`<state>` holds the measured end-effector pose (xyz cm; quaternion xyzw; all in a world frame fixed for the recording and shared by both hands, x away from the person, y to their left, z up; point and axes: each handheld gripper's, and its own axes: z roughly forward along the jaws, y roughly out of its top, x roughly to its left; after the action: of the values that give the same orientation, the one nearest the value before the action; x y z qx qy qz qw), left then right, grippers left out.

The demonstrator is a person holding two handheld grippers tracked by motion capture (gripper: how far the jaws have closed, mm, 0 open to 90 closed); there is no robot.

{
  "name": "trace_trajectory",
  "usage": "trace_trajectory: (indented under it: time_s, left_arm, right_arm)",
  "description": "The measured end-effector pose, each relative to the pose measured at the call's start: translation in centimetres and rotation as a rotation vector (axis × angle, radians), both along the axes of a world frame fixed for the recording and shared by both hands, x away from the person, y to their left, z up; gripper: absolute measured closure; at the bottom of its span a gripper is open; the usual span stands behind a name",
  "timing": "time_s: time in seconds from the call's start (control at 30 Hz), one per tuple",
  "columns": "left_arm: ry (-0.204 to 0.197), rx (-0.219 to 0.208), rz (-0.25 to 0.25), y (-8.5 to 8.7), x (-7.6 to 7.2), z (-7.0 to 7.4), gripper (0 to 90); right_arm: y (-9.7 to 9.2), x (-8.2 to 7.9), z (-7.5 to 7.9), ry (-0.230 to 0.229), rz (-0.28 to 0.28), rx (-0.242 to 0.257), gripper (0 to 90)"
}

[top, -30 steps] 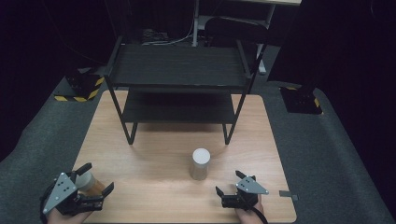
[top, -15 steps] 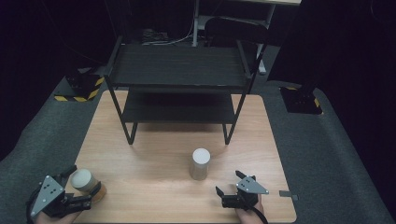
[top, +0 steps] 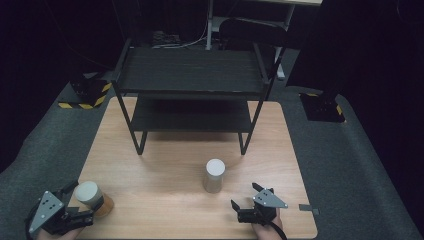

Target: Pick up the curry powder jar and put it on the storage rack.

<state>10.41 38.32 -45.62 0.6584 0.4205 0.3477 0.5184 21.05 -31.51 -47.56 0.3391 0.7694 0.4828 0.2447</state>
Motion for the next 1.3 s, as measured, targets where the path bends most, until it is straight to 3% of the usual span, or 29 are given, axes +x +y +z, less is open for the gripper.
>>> trace_trajectory:
  time_s: [0.8,1.17,1.3]
  left_arm:
    - [0.0,-0.06,-0.029,1.9,0.1,-2.0,20.7]
    - [-0.033,-0.032,-0.053,1.9,-0.1,-2.3,32.6]
    - [-0.032,-0.042,-0.05,1.9,-0.1,-2.4,33.0]
  right_arm:
    - [0.0,0.0,0.0,0.0,-0.001,0.001,0.3]
    - [0.0,0.0,0.0,-0.001,-0.001,0.0,0.3]
    - [0.0,0.0,0.0,-0.001,-0.004,-0.001,0.3]
